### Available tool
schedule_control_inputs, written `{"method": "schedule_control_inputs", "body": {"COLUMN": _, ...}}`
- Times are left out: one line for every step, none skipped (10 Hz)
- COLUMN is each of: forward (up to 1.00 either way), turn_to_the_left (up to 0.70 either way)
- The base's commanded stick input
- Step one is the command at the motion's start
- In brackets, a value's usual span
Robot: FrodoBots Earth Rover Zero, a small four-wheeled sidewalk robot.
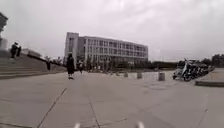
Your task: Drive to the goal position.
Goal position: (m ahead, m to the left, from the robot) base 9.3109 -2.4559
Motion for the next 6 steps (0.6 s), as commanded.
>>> {"method": "schedule_control_inputs", "body": {"forward": 0.85, "turn_to_the_left": 0.0}}
{"method": "schedule_control_inputs", "body": {"forward": 0.85, "turn_to_the_left": 0.0}}
{"method": "schedule_control_inputs", "body": {"forward": 0.85, "turn_to_the_left": 0.0}}
{"method": "schedule_control_inputs", "body": {"forward": 0.85, "turn_to_the_left": 0.0}}
{"method": "schedule_control_inputs", "body": {"forward": 0.85, "turn_to_the_left": 0.0}}
{"method": "schedule_control_inputs", "body": {"forward": 0.77, "turn_to_the_left": 0.0}}
